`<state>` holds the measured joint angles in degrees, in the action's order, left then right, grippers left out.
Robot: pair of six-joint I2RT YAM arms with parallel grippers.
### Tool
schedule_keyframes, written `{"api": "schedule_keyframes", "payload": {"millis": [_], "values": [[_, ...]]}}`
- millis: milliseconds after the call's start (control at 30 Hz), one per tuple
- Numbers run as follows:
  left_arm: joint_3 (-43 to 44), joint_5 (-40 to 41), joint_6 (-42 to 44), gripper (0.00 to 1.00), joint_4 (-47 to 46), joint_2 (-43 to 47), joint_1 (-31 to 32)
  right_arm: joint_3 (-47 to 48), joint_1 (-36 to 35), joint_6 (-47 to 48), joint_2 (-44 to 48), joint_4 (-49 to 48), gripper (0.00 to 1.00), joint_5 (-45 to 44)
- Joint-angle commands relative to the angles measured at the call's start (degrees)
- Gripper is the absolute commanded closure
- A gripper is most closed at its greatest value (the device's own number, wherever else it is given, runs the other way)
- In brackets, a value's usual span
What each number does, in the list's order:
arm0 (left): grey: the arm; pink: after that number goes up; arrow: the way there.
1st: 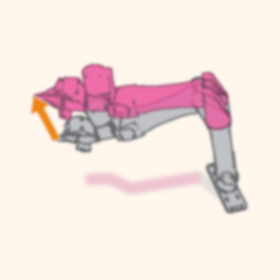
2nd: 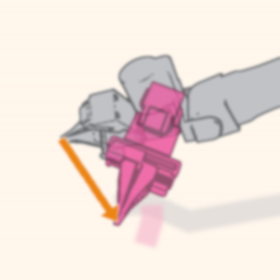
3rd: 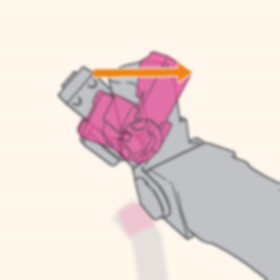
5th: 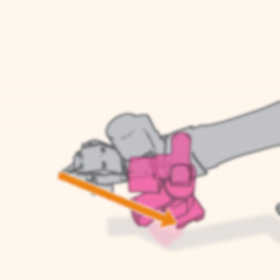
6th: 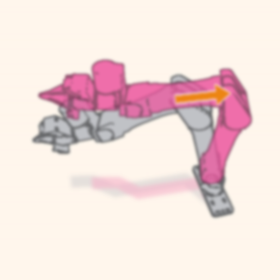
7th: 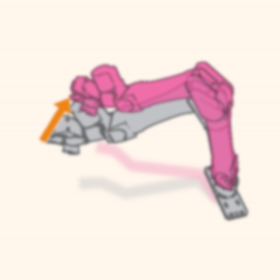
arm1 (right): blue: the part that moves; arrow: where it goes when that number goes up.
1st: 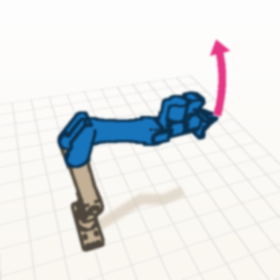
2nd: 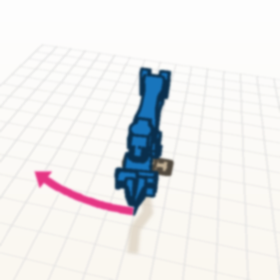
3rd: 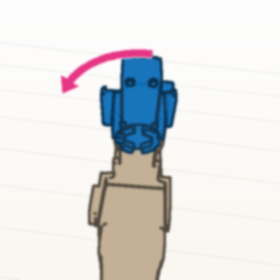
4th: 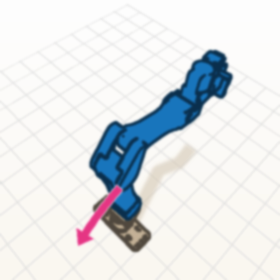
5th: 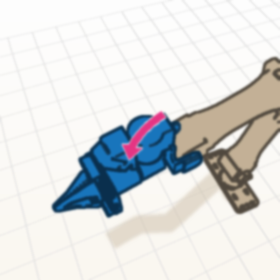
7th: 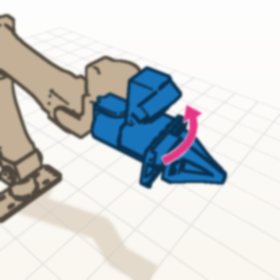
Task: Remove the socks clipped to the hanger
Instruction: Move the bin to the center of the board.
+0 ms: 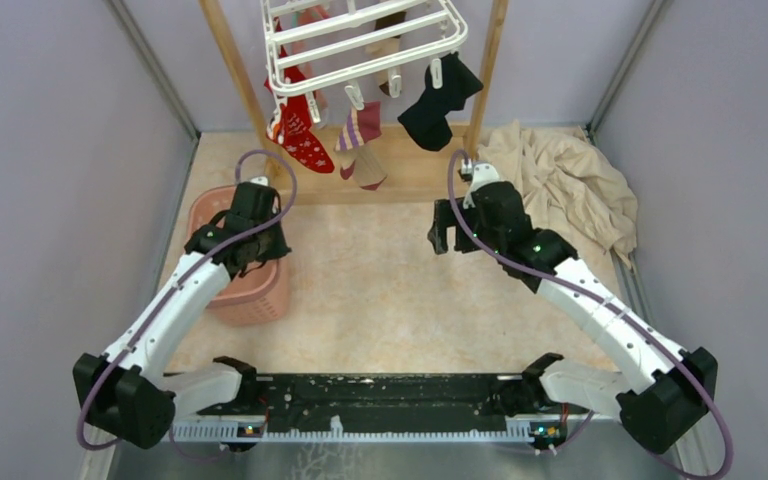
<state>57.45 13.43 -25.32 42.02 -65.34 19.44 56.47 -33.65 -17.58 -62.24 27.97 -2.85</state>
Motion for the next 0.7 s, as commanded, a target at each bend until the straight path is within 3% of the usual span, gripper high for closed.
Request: {"api": "schedule_keyframes", "payload": {"millis": [0,133,333,667], "values": [[2.7,-4.6,-4.2,1.00,3.5,0.6,6.9,5.4,-0.6,1.7,2.2,3.8,0.15,-4.5],[4.6,-6.0,-4.8,1.00,3.4,-1.8,14.3,7.4,-0.6,2.2,2.5,5.9,0.15,-6.9],[7.3,-4.9,-4.6,1.00,-0.5,-8.7,30.3,8.6,-0.6,1.6,3.0,8.2,0.14,-10.8],[10.7,-7.7,7.5,1.00,-15.5,-20.3,47.4,10.6,1.1,-2.1,4.2,13.1,0.12,-18.6]]}}
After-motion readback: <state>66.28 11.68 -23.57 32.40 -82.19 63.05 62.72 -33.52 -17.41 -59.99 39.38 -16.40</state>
